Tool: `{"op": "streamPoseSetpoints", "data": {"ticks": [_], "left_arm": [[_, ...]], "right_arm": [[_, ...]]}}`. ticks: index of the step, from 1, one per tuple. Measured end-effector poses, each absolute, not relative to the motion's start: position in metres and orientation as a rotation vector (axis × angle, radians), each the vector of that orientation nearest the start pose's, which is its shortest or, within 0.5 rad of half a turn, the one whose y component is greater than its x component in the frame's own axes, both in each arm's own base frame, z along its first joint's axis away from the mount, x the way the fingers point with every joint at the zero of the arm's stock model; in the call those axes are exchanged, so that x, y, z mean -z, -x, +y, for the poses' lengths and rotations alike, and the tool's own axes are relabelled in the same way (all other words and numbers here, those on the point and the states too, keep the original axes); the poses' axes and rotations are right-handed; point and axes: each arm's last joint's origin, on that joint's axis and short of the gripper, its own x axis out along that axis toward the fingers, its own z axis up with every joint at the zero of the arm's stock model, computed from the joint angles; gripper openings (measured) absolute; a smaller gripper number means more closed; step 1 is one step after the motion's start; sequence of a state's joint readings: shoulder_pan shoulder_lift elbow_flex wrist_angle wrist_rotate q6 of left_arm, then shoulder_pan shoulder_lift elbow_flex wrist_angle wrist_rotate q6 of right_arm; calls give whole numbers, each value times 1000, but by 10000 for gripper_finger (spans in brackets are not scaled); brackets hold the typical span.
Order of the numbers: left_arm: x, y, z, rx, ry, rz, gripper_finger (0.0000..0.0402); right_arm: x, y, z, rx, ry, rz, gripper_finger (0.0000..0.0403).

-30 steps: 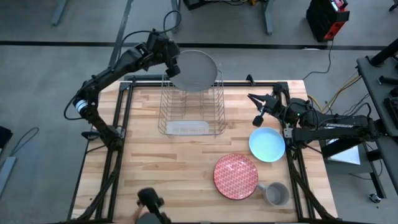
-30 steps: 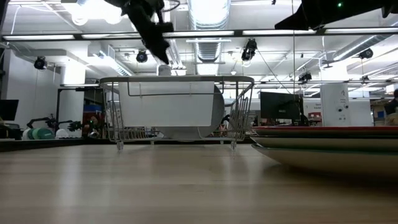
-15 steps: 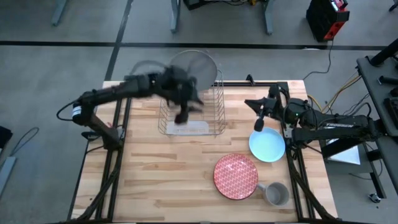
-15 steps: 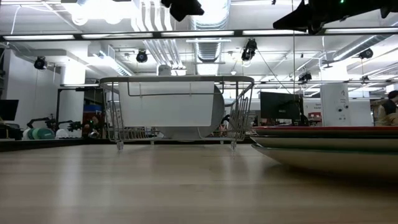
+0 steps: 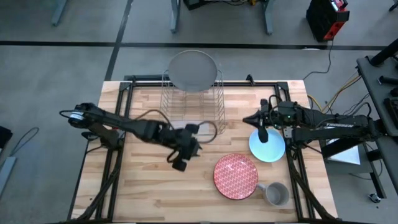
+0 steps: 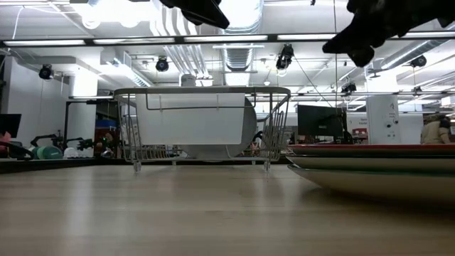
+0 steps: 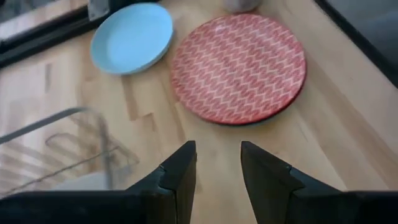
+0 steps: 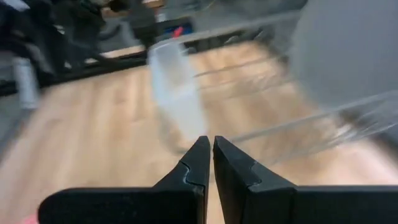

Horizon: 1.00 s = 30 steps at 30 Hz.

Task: Sort dishes
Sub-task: Put the red plate into the dish rack

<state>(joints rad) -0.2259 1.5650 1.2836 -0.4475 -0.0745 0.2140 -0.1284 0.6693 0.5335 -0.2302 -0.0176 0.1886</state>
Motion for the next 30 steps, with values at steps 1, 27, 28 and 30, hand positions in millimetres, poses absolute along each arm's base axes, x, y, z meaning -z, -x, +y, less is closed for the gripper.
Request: {"op": "streamPoseSetpoints", "data": {"ticks": [1, 27, 28, 30], "left_arm": [[-288, -334, -79, 203, -319, 685, 116], [-185, -393, -154, 143, -286, 675, 116], [-181, -396, -158, 151, -290, 684, 116], [-178, -400, -163, 156, -282, 686, 116]], "right_arm": [[-257, -152, -19, 140, -254, 377, 14], [-195, -180, 22, -54, -248, 937, 48], [-196, -181, 25, -64, -242, 937, 59], [-198, -182, 28, -80, -236, 934, 82]]}}
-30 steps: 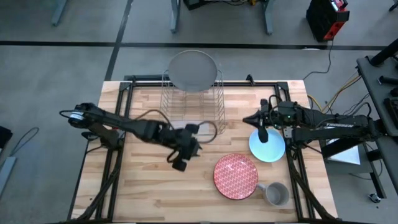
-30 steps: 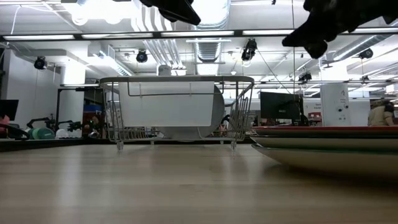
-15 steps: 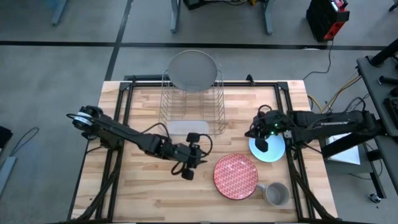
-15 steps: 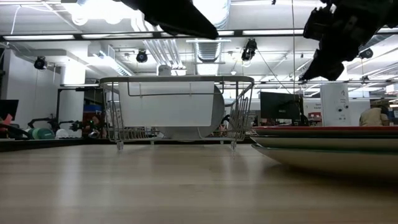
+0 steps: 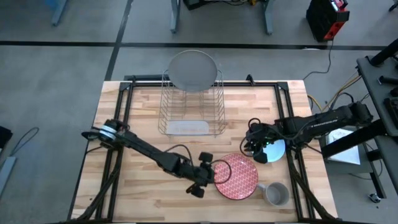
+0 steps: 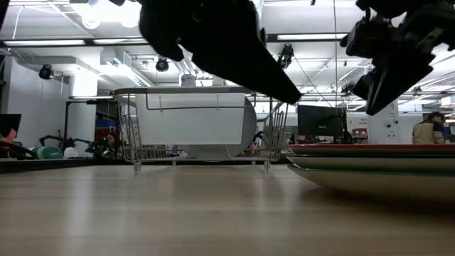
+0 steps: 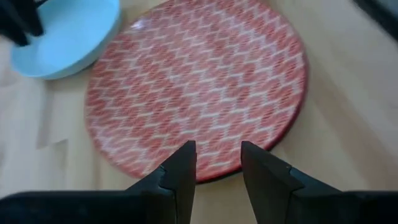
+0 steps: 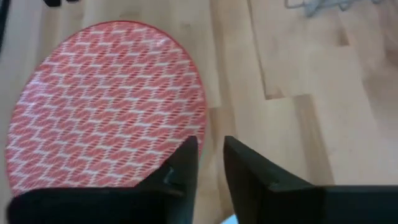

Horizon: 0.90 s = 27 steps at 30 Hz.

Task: Sort dishes
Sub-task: Put the red plate into the dish rack

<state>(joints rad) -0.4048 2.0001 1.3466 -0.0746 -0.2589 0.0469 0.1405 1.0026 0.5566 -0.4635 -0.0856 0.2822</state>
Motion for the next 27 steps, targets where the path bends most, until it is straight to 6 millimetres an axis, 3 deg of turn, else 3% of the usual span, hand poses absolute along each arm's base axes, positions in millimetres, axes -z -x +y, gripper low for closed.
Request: {"op": "streamPoseSetpoints", "data": {"ticks": [6, 12, 20, 27], "left_arm": [[-169, -410, -167, 134, -212, 691, 116], [-154, -414, -171, 107, -129, 697, 116], [-138, -417, -176, 81, -54, 723, 116], [-129, -420, -178, 49, 2, 731, 116]], "right_arm": [[-194, -185, 36, -73, -274, 964, 140], [-181, -191, 41, -71, -270, 1028, 171], [-163, -200, 43, -67, -230, 1114, 181], [-159, -203, 44, -84, -220, 1120, 181]]}}
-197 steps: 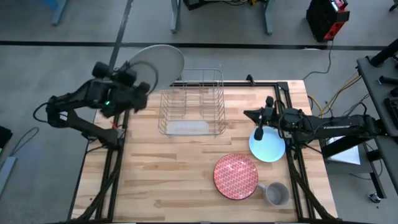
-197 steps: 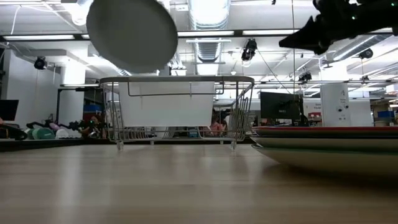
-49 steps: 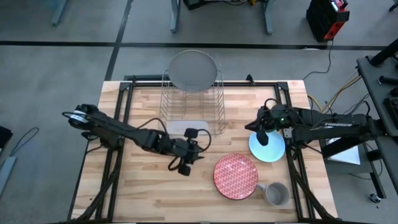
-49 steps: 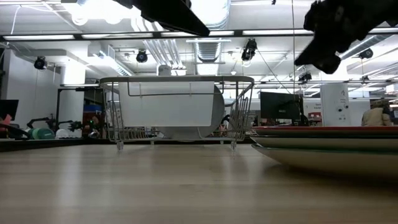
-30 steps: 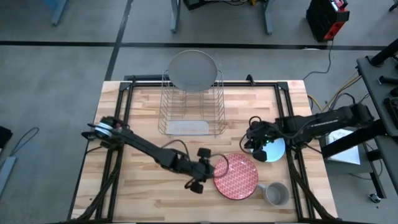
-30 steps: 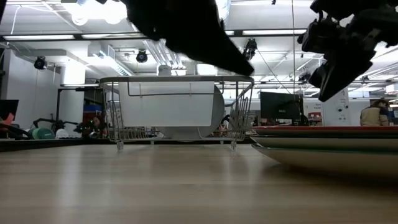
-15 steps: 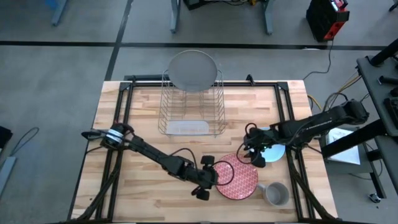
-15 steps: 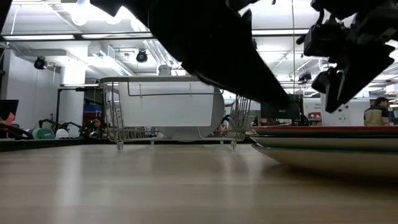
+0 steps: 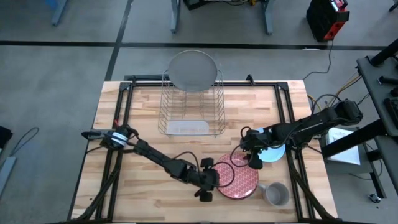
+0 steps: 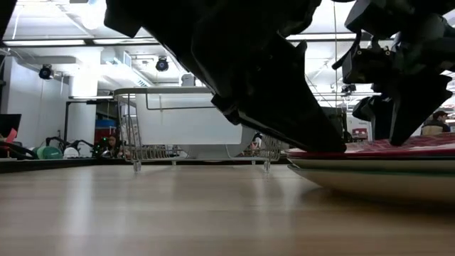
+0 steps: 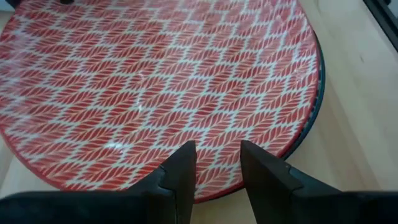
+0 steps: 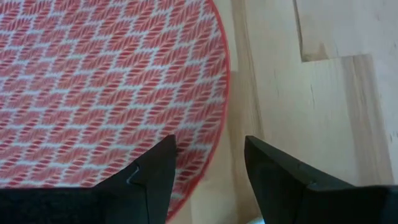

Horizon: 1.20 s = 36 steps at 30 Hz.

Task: Sort dishes
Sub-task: Put the red plate into the dish rack

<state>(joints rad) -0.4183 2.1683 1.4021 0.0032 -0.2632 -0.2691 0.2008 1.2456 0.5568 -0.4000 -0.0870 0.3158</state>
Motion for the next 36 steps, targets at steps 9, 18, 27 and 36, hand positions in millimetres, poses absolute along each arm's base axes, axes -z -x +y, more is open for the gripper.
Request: {"op": "streamPoseSetpoints", "data": {"ticks": [9, 18, 27, 36], "left_arm": [[-120, -421, -177, -17, 17, 728, 116], [-119, -420, -177, -68, 16, 711, 116], [-119, -420, -175, -151, 5, 680, 116], [-133, -422, -175, -154, 11, 620, 116]], "right_arm": [[-160, -208, 47, -136, -280, 1085, 181], [-157, -215, 48, -120, -340, 1058, 146], [-153, -219, 47, -137, -387, 1060, 65], [-170, -217, 36, -135, -383, 966, 12]]}}
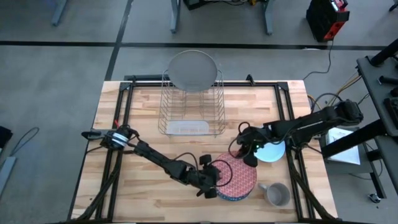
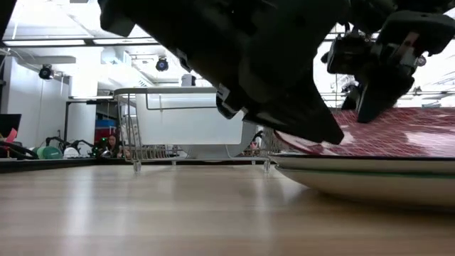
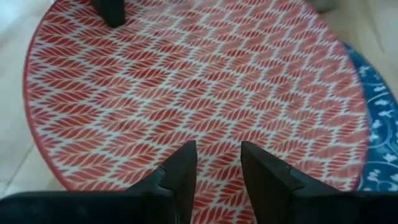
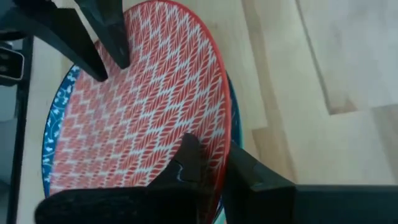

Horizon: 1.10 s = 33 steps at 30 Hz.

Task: Sort dishes
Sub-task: Put the red plate into the dish rack

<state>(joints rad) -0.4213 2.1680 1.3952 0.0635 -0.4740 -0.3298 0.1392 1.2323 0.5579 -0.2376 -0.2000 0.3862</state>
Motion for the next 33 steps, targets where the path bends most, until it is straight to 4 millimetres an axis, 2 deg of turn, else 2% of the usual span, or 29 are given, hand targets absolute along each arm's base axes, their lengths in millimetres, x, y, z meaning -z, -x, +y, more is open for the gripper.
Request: {"op": "streamPoseSetpoints", "data": {"ticks": [4, 10, 21, 24, 29, 33], "left_arm": [[-145, -421, -175, -145, 18, 598, 116], [-177, -417, -173, -133, 19, 532, 116], [-226, -403, -166, -308, 37, 393, 116], [-234, -397, -163, -388, 38, 386, 117], [-248, -387, -157, -426, 112, 393, 137], [-243, -384, -153, -458, 152, 433, 162]], "right_arm": [[-178, -214, 35, -151, -337, 927, 8], [-185, -211, 34, -168, -275, 882, 6], [-201, -203, 31, -149, -93, 773, 6], [-207, -199, 29, -127, -48, 739, 6], [-216, -194, 30, -82, 53, 670, 6], [-224, -191, 35, -88, 150, 611, 6]]}}
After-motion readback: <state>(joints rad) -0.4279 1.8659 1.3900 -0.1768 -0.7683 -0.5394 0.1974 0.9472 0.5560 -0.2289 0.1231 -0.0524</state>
